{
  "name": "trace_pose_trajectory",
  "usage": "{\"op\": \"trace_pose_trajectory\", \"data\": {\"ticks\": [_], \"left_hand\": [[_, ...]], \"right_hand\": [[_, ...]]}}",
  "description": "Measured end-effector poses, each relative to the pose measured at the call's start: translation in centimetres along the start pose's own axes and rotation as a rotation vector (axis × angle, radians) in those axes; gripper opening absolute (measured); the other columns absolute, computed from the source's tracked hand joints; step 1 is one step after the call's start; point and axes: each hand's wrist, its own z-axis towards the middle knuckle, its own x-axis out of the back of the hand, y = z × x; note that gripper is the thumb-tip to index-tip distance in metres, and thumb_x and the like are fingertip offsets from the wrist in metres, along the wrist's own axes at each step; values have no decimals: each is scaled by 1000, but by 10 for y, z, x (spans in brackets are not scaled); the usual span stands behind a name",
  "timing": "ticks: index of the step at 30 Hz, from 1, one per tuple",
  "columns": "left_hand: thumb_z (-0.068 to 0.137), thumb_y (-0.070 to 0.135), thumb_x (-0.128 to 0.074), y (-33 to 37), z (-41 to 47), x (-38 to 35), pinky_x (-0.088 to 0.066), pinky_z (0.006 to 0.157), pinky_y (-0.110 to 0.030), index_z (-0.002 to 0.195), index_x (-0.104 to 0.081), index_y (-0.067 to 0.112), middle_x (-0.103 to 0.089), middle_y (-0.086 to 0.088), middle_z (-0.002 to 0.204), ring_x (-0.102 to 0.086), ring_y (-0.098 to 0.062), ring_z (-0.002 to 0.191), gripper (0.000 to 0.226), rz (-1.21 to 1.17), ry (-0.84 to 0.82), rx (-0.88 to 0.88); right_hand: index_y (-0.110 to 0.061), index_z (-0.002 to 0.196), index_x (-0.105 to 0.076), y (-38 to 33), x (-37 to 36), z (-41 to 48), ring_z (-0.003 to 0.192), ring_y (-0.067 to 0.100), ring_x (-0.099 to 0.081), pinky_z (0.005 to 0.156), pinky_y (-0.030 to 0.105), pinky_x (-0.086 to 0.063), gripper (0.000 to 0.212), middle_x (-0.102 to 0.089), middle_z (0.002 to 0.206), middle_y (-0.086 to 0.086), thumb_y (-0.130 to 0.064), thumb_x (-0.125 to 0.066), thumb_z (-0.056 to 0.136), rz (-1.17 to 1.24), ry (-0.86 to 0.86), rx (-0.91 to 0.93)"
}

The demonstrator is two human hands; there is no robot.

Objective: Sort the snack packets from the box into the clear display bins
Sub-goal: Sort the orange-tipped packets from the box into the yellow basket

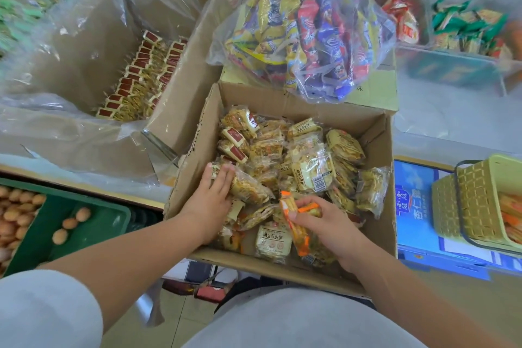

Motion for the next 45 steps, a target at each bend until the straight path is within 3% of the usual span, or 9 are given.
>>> {"op": "trace_pose_trajectory", "data": {"ticks": [10,16,22,26,29,32,36,40,45], "left_hand": [[88,31,-68,-22,-17,36,-35,109,-54,116,-72,29,-20,-12,167,-33,-31,142,28,-453,-7,6],[82,29,-75,-50,-25,50,-55,74,-37,79,-64,23,-64,5,88,-65,-21,89,13,-843,142,123],[75,38,-89,-85,-3,75,-40,61,-10,134,-65,23,-56,27,87,-58,7,80,65,-1457,429,338],[72,51,-89,-86,12,93,-46,102,-32,144,-48,21,-54,0,138,-52,-23,128,88,-1247,488,343],[82,46,-82,-71,4,94,-44,70,-28,92,-59,23,-61,4,94,-57,-16,86,34,-1037,653,319],[93,42,-69,-50,-12,72,-35,48,-21,62,-57,24,-57,8,58,-52,-4,51,38,-1025,292,172],[99,40,-56,-24,-35,37,-46,59,-33,72,-60,15,-59,-2,72,-55,-17,63,38,-838,-386,-34],[102,46,-50,-17,-34,30,-51,89,-38,114,-63,10,-61,-10,112,-61,-25,99,41,-809,-498,-72],[96,57,-54,-9,-23,17,-36,117,-41,164,-13,17,-18,-13,166,-32,-33,148,89,-848,-463,-59]], "right_hand": [[-47,96,-67,-2,3,-11,79,-1,-71,58,14,-51,20,-75,91,-17,-53,-79,80,41,15,-16],[-48,96,-68,-8,10,-15,85,3,-73,71,26,-52,21,-76,96,-13,-52,-80,79,66,20,7],[-45,100,-70,-5,14,-16,96,16,-74,89,43,-58,31,-77,102,-4,-53,-83,73,81,35,39],[-47,98,-69,-2,11,-18,93,13,-74,87,39,-58,34,-77,100,-7,-58,-82,69,74,32,37],[-46,98,-68,0,9,-18,89,10,-74,79,32,-56,27,-77,97,-8,-54,-81,75,61,6,19],[-46,97,-68,2,7,-13,86,9,-74,76,31,-55,21,-77,95,-9,-50,-80,80,52,-11,-1],[-46,97,-67,4,2,-5,83,6,-74,69,25,-52,20,-77,94,-11,-52,-79,81,39,-30,-19],[-47,95,-68,6,-3,3,84,9,-74,71,27,-53,22,-77,94,-10,-53,-81,78,42,-45,-37],[-50,95,-68,8,-3,8,87,11,-74,72,28,-54,29,-77,95,-11,-59,-82,71,60,-40,-48]]}}
